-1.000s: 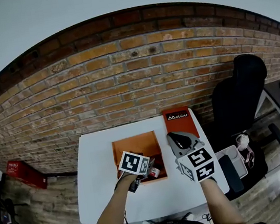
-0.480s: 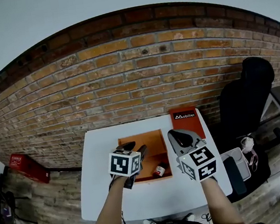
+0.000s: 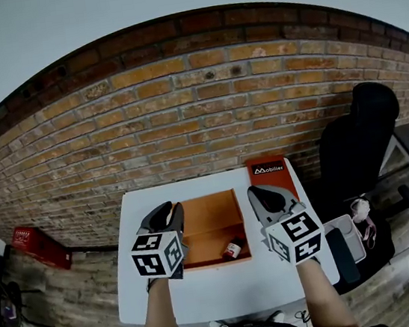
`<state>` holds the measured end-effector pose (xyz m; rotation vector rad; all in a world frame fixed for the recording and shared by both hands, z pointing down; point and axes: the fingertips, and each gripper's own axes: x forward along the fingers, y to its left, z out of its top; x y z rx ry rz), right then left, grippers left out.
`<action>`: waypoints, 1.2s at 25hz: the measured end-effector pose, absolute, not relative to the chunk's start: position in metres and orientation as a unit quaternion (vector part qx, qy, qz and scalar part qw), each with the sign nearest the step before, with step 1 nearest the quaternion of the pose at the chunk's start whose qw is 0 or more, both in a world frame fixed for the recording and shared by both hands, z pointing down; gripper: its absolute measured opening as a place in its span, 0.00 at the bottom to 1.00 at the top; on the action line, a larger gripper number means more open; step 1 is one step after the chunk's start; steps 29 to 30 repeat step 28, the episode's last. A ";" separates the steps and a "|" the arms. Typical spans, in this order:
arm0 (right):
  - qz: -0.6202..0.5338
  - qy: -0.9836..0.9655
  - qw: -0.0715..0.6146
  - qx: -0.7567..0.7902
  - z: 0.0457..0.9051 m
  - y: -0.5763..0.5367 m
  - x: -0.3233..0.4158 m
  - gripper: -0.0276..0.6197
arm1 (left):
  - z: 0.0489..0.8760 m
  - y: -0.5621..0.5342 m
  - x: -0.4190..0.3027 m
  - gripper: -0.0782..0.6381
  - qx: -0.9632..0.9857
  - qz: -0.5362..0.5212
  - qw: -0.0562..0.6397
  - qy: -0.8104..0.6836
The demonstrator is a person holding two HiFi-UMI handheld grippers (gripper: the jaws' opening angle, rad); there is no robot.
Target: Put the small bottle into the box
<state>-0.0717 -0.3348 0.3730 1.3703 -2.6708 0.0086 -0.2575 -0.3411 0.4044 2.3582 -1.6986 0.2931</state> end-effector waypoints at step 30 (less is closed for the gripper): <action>-0.001 -0.884 0.072 0.462 0.369 -0.331 -0.064 0.08 | 0.399 -0.323 -0.266 0.14 0.787 0.109 0.057 -0.605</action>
